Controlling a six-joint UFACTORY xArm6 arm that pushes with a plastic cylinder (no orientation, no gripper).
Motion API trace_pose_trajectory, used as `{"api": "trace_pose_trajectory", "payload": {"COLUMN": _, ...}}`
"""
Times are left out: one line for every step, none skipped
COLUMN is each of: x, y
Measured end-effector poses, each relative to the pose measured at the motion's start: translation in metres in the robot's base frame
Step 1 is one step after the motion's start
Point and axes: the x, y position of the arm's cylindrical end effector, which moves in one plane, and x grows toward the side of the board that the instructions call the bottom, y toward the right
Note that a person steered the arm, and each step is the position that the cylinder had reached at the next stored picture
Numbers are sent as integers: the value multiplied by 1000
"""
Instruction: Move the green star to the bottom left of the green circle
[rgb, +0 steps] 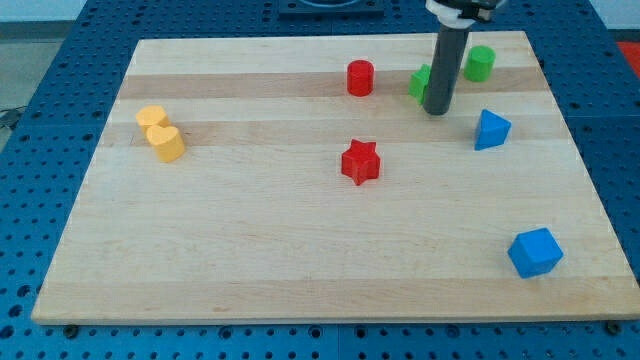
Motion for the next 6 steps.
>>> {"api": "trace_pose_trajectory", "payload": {"x": 23, "y": -31}}
{"api": "trace_pose_trajectory", "payload": {"x": 17, "y": -46}}
{"api": "trace_pose_trajectory", "payload": {"x": -3, "y": -57}}
{"api": "trace_pose_trajectory", "payload": {"x": -14, "y": -54}}
{"api": "trace_pose_trajectory", "payload": {"x": -43, "y": -23}}
{"api": "trace_pose_trajectory", "payload": {"x": -43, "y": -21}}
